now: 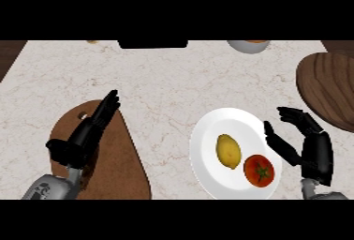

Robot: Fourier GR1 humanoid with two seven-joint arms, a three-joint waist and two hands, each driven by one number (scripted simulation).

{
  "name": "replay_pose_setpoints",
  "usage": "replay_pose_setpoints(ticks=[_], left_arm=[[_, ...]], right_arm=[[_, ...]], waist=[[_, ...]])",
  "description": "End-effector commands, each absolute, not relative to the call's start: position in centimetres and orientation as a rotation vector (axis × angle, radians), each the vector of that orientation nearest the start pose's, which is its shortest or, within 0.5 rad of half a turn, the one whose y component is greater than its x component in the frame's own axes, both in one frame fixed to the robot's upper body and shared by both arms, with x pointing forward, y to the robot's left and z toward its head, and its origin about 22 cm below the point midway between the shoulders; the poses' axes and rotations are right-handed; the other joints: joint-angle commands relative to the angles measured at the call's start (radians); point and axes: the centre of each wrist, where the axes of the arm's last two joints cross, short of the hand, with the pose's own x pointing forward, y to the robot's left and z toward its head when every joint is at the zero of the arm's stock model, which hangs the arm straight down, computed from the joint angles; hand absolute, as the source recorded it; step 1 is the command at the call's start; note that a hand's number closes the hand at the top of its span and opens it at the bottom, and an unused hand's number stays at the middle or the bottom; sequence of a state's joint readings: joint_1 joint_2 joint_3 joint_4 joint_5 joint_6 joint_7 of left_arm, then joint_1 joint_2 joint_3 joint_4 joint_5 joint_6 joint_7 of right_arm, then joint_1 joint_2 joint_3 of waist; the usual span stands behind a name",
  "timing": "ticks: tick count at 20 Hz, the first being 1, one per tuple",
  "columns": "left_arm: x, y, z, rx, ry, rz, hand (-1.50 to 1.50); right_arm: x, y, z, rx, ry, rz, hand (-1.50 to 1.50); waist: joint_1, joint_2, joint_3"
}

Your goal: Pick the lemon from the plate and place it in the bowl

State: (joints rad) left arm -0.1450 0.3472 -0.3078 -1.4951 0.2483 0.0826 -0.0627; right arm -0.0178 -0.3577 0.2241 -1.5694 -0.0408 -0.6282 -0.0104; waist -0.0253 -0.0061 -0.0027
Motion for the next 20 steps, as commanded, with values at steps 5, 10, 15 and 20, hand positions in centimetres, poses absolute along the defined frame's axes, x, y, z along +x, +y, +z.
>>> replay_pose_setpoints(ticks=[5,10,15,20], left_arm=[[27.3,20.1,2.9,-0.143,-1.591,-0.361,0.00],[26.3,20.7,2.8,-0.158,-1.591,-0.377,0.00],[26.4,19.9,3.4,-0.186,-1.586,-0.389,0.00],[26.8,20.3,2.7,-0.156,-1.579,-0.383,0.00]], right_arm=[[22.8,-23.0,1.0,-0.785,-1.496,0.279,-1.50],[25.0,-25.7,4.9,-0.902,-1.216,0.521,-1.50],[25.0,-22.6,6.1,-0.733,-0.871,0.793,-1.50],[26.0,-18.9,11.4,-0.595,-0.694,0.885,-1.50]], waist=[[0.018,0.005,-0.002],[0.027,0.001,-0.005],[0.057,0.003,-0.005],[0.043,0.004,-0.003]])
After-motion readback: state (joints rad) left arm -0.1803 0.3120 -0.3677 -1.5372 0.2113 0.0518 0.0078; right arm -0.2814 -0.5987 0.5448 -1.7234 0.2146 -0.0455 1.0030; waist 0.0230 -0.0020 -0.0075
